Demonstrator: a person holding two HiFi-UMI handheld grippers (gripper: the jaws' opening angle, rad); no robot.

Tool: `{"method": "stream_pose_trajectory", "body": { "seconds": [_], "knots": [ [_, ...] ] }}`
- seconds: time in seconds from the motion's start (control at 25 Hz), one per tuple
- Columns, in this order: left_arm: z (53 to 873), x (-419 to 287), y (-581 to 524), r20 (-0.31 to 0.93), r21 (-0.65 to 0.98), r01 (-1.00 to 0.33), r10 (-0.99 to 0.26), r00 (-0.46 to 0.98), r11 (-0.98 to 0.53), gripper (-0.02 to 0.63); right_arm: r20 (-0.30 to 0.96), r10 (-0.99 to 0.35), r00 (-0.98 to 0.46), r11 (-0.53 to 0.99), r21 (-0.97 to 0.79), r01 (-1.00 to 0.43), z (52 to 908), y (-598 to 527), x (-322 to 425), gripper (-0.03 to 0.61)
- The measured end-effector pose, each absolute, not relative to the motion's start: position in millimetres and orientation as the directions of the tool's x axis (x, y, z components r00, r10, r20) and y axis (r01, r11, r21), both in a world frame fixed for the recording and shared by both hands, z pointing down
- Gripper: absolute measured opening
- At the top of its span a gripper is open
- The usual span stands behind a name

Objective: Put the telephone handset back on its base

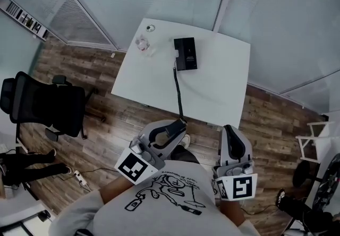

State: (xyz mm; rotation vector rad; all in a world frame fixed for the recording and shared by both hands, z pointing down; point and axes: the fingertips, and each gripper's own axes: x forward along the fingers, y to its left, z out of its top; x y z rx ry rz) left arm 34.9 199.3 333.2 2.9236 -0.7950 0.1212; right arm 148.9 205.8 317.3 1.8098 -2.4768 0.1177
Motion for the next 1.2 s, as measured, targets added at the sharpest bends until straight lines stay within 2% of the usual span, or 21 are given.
{"method": "stream_pose_trajectory", "body": {
  "seconds": [0.56,1.2],
  "knots": [
    [328.1,50.7,166.5,0.088,0.083,-0.558,-0.551,0.830,-0.826,0.074,0.101,-0.934,-0.344,0.344,-0.009,-0.939,314.1,174.7,166.8,0.014],
    [339.6,41.0,99.2,0.086,0.123,-0.536,-0.529,0.844,-0.835,0.074,0.145,-0.927,-0.346,0.349,-0.006,-0.937,328.4,100.7,149.2,0.014]
  ]
}}
